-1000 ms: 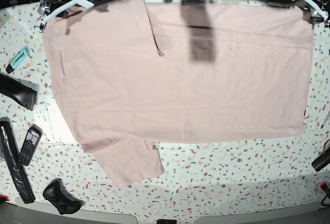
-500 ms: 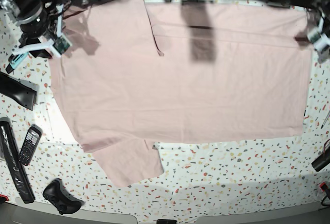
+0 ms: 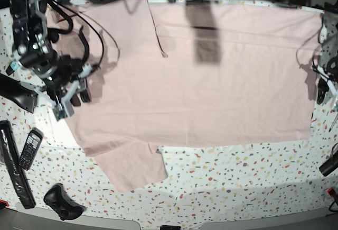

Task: Fold the T-shirt properly
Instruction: 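Release the shoulders and move both grippers to the hem corners, then grasp the hem corners of the shirt with both grippers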

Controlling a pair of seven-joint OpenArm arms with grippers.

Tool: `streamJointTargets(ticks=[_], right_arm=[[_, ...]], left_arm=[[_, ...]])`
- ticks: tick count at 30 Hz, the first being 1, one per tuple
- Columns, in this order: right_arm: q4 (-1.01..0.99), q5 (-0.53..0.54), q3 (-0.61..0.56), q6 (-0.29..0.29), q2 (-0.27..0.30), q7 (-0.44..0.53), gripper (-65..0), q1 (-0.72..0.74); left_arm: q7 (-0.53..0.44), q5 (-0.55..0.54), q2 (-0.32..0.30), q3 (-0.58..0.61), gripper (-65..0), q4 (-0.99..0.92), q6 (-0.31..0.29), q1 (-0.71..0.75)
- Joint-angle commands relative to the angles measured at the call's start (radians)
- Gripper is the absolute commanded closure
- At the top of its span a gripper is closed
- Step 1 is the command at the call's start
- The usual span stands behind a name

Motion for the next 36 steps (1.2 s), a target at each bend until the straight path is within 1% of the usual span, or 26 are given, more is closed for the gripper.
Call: streamJointTargets(ticks=[1, 5, 8, 9, 12, 16, 18, 20, 24, 26, 28, 31, 36], right_arm=[[-0.012, 0.015, 0.009, 0.005, -0.005, 0.024, -16.6, 0.049], [-0.124, 0.037, 0.004, 0.032, -0.075, 0.022, -16.6, 0.188], [-0.24, 0.037, -0.018, 0.033, -0.113, 0.01, -16.6, 0.299], [-0.286, 0.037, -0.031, 0.033, -0.124, -0.004, -16.6, 0.34], [-0.427, 0.037, -0.08, 0.033, -0.143, -0.058, -16.7, 0.459], [-0.609, 0.034, -0.14, 0.034, -0.172, -0.159, -16.7, 0.626], [-0.687, 0.034, -0.156, 0.035, -0.186, -0.185, -16.7, 0.694], [-0.76, 0.034, -0.16, 0.048, -0.2, -0.198, -16.7, 0.749], [-0.85, 0.034, -0.159, 0.085, -0.222, -0.255, -16.7, 0.822], [-0.857, 0.034, -0.159, 0.1, -0.222, -0.259, -16.7, 0.83], [-0.857, 0.032, -0.159, 0.101, -0.219, -0.259, -16.7, 0.831], [-0.857, 0.026, -0.159, 0.102, -0.219, -0.258, -16.7, 0.831], [-0.857, 0.026, -0.158, 0.126, -0.214, -0.258, -16.6, 0.831]], left_arm=[[-0.029, -0.027, -0.016, -0.014, -29.1, -0.028, 0.002, -0.058], [-0.011, -0.095, 0.023, -0.013, -29.1, -0.213, -0.042, -0.22], [-0.012, -0.137, 0.049, -0.013, -29.1, -0.39, -0.109, -0.355], [-0.015, -0.138, 0.058, -0.013, -29.1, -0.452, -0.124, -0.399], [-0.022, -0.134, 0.086, -0.013, -29.1, -0.635, -0.143, -0.53], [-0.075, -0.133, 0.107, -0.013, -29.1, -0.885, -0.189, -0.69], [-0.106, -0.123, 0.112, -0.013, -29.1, -0.992, -0.208, -0.756], [-0.134, -0.103, 0.116, -0.012, -29.1, -1.084, -0.229, -0.812], [-0.2, -0.096, 0.119, -0.012, -29.1, -1.233, -0.235, -0.884], [-0.232, -0.092, 0.121, -0.012, -29.1, -1.279, -0.235, -0.899], [-0.235, -0.089, 0.129, -0.012, -29.1, -1.291, -0.236, -0.899], [-0.242, -0.088, 0.145, -0.012, -29.1, -1.291, -0.275, -0.887], [-0.254, -0.02, 0.174, -0.012, -29.1, -1.291, -0.275, -0.884]])
